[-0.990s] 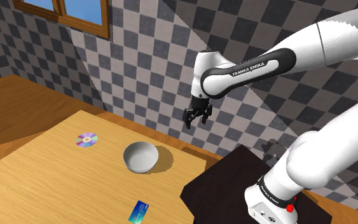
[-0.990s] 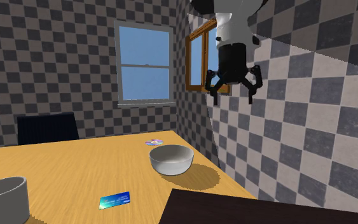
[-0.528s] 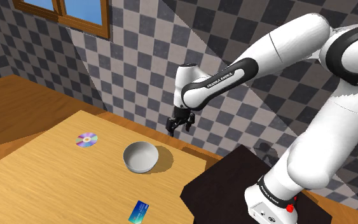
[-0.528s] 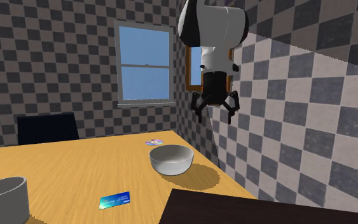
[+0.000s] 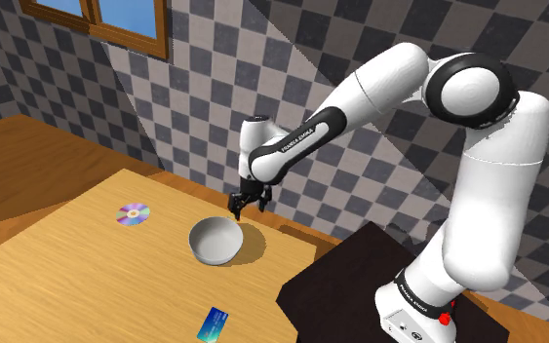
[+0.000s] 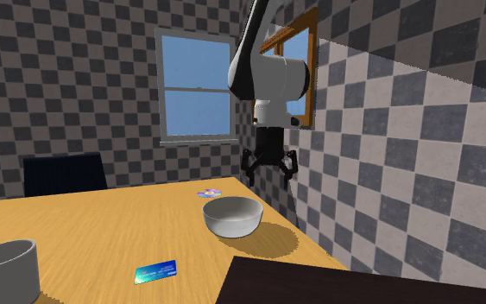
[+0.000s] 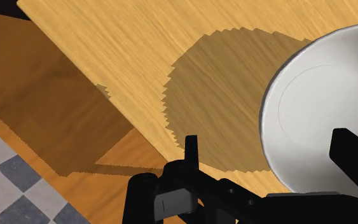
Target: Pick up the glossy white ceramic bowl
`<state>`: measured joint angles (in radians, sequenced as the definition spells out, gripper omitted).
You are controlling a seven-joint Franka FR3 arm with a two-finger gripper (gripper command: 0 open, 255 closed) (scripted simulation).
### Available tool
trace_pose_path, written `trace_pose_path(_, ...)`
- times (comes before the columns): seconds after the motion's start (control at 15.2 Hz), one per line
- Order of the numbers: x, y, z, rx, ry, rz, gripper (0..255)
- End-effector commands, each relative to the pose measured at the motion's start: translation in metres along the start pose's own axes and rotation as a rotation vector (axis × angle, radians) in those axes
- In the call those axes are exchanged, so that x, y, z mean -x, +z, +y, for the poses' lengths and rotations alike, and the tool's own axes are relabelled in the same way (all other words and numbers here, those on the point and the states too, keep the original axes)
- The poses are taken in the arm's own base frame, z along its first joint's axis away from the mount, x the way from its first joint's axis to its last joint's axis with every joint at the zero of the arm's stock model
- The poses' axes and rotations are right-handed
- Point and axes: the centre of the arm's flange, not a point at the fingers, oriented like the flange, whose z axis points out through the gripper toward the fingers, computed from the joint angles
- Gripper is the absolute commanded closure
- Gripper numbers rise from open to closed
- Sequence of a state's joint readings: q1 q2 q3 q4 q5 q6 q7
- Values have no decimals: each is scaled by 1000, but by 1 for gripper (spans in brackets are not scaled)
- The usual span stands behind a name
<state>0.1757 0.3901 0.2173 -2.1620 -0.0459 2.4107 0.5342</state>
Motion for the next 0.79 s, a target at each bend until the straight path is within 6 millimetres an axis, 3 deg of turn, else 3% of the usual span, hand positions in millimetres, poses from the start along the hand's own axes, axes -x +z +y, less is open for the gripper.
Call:
trace_pose_path(0.0, -13, 19, -16, -6, -4, 0, 0)
trace_pose_path(0.66, -22, 63, -21, -7, -5, -1, 0)
trace_pose_path(0.73, -22, 63, -21, -7, -5, -1, 255)
